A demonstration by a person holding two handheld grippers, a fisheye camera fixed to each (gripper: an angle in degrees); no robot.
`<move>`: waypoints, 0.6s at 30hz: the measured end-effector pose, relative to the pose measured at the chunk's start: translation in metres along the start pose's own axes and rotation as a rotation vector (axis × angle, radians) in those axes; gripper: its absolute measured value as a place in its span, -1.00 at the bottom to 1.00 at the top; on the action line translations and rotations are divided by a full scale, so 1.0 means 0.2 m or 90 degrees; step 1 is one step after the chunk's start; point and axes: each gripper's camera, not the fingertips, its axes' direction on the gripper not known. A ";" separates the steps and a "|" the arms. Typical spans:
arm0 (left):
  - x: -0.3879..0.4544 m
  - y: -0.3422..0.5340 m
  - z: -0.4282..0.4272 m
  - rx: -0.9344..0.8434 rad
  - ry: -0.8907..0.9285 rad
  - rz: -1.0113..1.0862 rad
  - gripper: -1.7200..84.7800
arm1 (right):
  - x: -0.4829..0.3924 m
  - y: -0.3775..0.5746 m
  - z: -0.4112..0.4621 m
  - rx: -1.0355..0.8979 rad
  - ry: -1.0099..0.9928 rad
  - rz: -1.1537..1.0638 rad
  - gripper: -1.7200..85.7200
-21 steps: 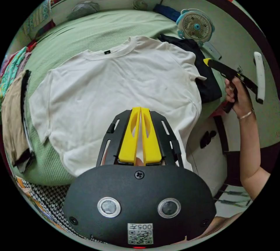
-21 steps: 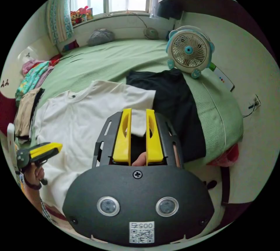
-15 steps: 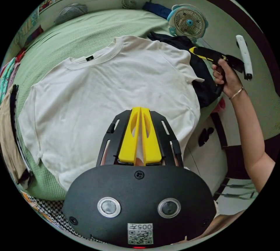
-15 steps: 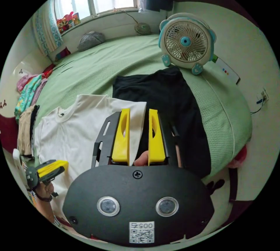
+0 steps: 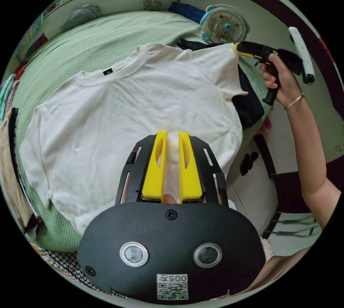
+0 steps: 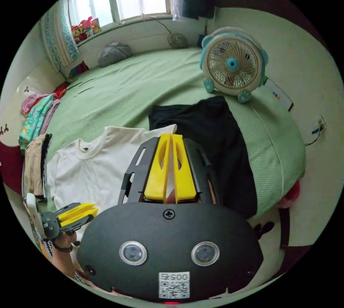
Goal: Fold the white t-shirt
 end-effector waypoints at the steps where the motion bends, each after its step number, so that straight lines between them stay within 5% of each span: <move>1: -0.01 0.01 -0.02 0.004 -0.002 -0.004 -0.80 | -0.05 -0.01 -0.01 0.002 -0.002 -0.009 -0.98; 8: -0.09 0.11 -0.13 0.003 -0.026 -0.020 -0.79 | -0.58 0.02 0.06 -0.032 -0.060 -0.118 -0.91; 18: -0.38 0.27 -0.27 0.026 -0.061 -0.095 -0.80 | -0.49 0.35 0.40 -0.130 -0.029 -0.086 -0.97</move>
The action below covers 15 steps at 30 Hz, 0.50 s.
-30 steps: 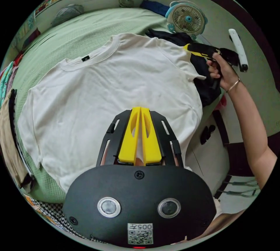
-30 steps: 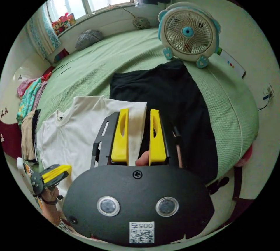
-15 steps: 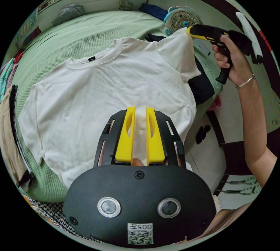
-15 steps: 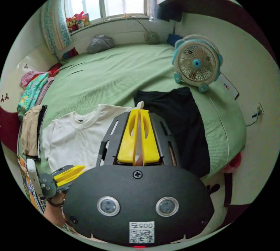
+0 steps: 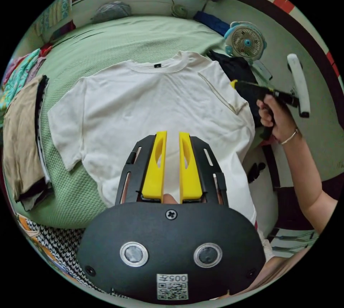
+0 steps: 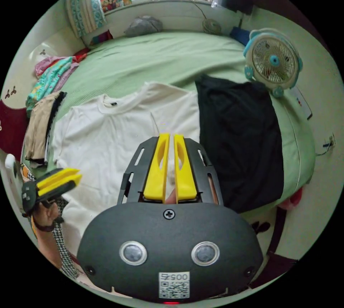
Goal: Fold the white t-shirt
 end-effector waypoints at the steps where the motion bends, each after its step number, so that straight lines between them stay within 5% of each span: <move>1: -0.05 0.02 -0.01 0.000 -0.003 -0.015 -0.80 | 0.00 0.01 0.03 -0.012 0.004 0.001 -0.98; 10: -0.47 0.23 -0.18 0.044 -0.081 -0.172 -0.82 | -0.24 0.02 -0.03 0.056 -0.031 -0.027 -0.97; 15: -0.69 0.31 -0.25 0.070 -0.088 -0.247 -0.80 | -0.85 0.02 -0.05 0.045 -0.120 -0.187 -0.88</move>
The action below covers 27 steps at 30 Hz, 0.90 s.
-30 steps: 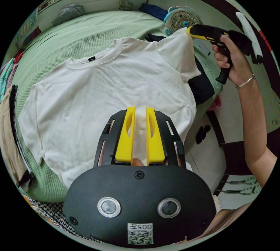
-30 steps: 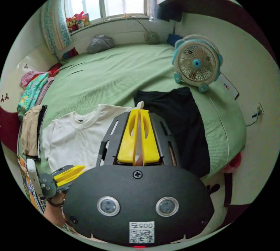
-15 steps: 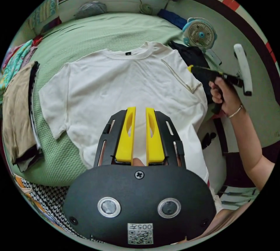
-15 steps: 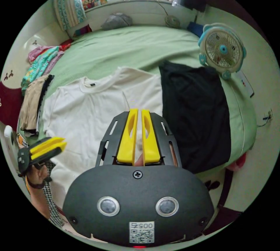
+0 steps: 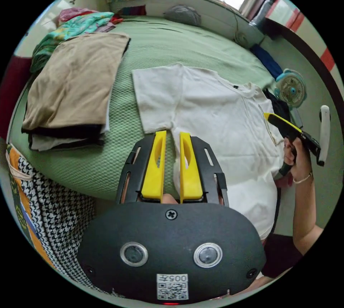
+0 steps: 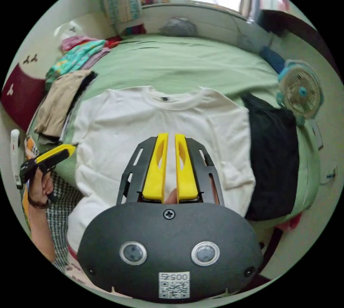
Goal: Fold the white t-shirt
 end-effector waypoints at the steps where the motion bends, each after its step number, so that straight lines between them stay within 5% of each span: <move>1: -0.05 -0.01 0.00 -0.002 -0.005 -0.013 -0.79 | -0.08 -0.02 0.02 -0.005 -0.017 -0.017 -0.87; 12: -0.29 -0.03 0.03 0.029 0.051 -0.079 -0.77 | -1.05 -0.44 0.39 -0.034 -0.065 -0.197 -0.79; 17: -0.30 -0.04 0.07 0.006 0.030 -0.050 -0.81 | -1.09 -0.49 0.58 -0.089 0.005 -0.195 -0.85; 27: -0.26 -0.04 -0.11 0.038 0.037 -0.035 -0.89 | -0.68 -0.48 0.27 0.031 -0.126 -0.052 -1.00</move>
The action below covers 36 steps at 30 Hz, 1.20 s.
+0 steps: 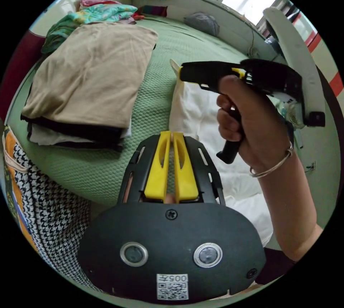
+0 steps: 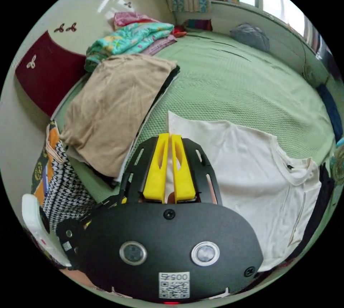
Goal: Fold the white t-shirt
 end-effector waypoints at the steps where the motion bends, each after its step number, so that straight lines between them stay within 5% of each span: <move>1: 0.03 0.01 -0.04 0.010 0.018 0.016 -0.88 | 0.04 0.01 -0.04 0.011 -0.008 0.011 -1.00; 12: 0.24 0.09 -0.07 -0.014 0.031 0.066 -0.84 | 0.83 0.40 -0.32 0.023 -0.022 0.183 -0.90; 36: 0.46 -0.07 0.27 -0.062 -0.075 0.098 -0.81 | 0.80 0.13 0.07 -0.059 0.065 0.057 -0.99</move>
